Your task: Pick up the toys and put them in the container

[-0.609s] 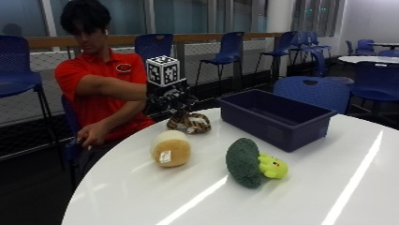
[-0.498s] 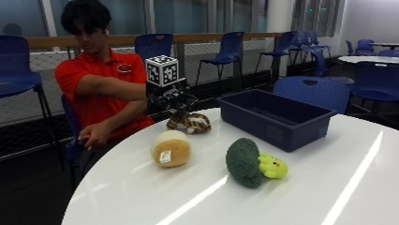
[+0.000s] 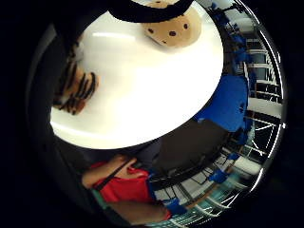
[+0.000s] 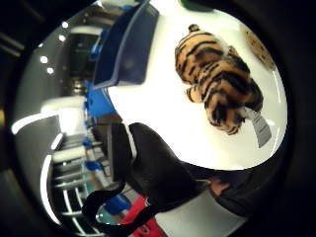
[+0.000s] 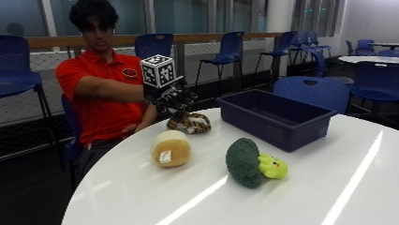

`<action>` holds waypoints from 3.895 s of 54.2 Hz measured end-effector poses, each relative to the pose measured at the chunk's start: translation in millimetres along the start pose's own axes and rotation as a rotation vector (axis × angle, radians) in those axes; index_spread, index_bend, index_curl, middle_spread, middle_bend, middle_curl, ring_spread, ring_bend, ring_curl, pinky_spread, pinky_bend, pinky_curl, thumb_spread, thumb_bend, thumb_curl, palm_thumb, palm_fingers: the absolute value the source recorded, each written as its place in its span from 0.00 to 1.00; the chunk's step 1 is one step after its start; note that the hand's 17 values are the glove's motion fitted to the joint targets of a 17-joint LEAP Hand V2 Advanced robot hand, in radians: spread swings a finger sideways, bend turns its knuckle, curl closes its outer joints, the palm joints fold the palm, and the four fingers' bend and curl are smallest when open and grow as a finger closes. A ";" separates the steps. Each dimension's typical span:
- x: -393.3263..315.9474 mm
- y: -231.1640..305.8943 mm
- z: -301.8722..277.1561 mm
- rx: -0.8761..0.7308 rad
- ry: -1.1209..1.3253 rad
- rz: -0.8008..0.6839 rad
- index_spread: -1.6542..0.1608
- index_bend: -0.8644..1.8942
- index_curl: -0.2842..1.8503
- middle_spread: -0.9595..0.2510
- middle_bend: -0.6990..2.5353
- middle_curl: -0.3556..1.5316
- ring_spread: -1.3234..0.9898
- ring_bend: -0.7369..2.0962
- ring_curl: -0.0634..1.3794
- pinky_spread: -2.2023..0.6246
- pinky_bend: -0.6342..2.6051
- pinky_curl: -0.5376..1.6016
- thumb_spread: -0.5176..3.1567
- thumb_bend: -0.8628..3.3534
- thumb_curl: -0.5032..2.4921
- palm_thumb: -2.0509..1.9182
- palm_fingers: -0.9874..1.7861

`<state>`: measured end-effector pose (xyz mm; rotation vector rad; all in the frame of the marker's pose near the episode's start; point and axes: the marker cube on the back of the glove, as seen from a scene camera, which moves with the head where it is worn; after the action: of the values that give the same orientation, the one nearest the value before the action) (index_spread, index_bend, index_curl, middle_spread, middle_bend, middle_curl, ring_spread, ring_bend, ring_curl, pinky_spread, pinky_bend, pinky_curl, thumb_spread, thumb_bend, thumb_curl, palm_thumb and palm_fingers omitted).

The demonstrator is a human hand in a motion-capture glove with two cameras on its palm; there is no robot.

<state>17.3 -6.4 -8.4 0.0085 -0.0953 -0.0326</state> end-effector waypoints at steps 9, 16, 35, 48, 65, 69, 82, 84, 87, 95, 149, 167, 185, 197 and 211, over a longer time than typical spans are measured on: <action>-2.7 -21.9 -6.1 0.025 -0.034 -0.033 0.75 0.34 0.22 0.71 0.26 0.30 0.54 0.32 0.13 0.80 0.42 0.40 0.42 0.18 0.19 0.48 0.29; -13.9 -40.7 9.8 -0.031 0.009 -0.056 0.74 0.34 0.21 0.71 0.26 0.30 0.55 0.32 0.14 0.81 0.46 0.42 0.41 0.18 0.20 0.48 0.29; -26.6 -63.6 67.7 -0.136 0.035 -0.002 0.74 0.34 0.19 0.74 0.24 0.29 0.57 0.32 0.16 0.81 0.58 0.46 0.41 0.19 0.22 0.50 0.26; -27.9 -59.6 70.9 -0.078 0.127 0.043 0.71 0.35 0.20 0.76 0.21 0.23 0.52 0.55 0.28 0.71 0.61 0.45 0.46 0.22 0.25 0.55 0.42; -24.7 -79.2 56.7 0.087 0.196 -0.078 0.70 0.38 0.20 0.54 0.35 0.32 0.39 0.63 0.35 0.62 0.57 0.43 0.44 0.25 0.32 0.66 0.68; -20.1 -92.1 41.1 0.088 0.145 -0.086 0.69 0.39 0.21 0.50 0.37 0.33 0.38 0.62 0.35 0.61 0.55 0.43 0.41 0.25 0.33 0.67 0.71; -32.6 -136.4 -51.4 0.150 0.050 -0.107 0.69 0.40 0.24 0.44 0.39 0.37 0.37 0.59 0.35 0.61 0.51 0.43 0.34 0.24 0.38 0.68 0.74; -39.8 -143.1 -66.1 0.173 0.057 -0.116 0.69 0.40 0.25 0.44 0.39 0.37 0.37 0.59 0.35 0.61 0.51 0.43 0.34 0.24 0.38 0.68 0.74; -51.7 -153.3 -83.7 0.193 0.060 -0.130 0.69 0.39 0.25 0.43 0.39 0.38 0.36 0.59 0.36 0.61 0.51 0.43 0.33 0.24 0.39 0.68 0.74; -90.6 -178.7 -111.2 0.212 0.035 -0.180 0.68 0.39 0.26 0.41 0.38 0.39 0.36 0.59 0.36 0.60 0.50 0.43 0.31 0.23 0.41 0.68 0.74; -110.3 -230.9 -97.2 -0.010 0.100 -0.406 0.71 0.37 0.27 0.71 0.25 0.37 0.55 0.34 0.24 0.78 0.52 0.44 0.45 0.19 0.33 0.50 0.28; 67.8 -186.6 -60.5 -0.026 0.066 -0.087 0.72 0.37 0.27 0.74 0.25 0.33 0.58 0.31 0.22 0.81 0.52 0.42 0.42 0.18 0.28 0.49 0.28; 130.2 -164.3 -28.1 -0.036 0.038 0.007 0.71 0.37 0.27 0.74 0.26 0.31 0.59 0.32 0.20 0.82 0.52 0.41 0.41 0.19 0.25 0.49 0.30; 143.3 -159.3 -3.1 -0.115 0.084 0.063 0.71 0.37 0.27 0.74 0.25 0.31 0.59 0.32 0.20 0.83 0.56 0.42 0.41 0.19 0.24 0.50 0.31; 163.0 -156.1 14.8 -0.223 0.106 0.129 0.71 0.36 0.26 0.75 0.25 0.29 0.59 0.33 0.21 0.82 0.61 0.44 0.43 0.20 0.25 0.52 0.31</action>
<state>173.0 -167.9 20.3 -0.2182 0.0144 0.0860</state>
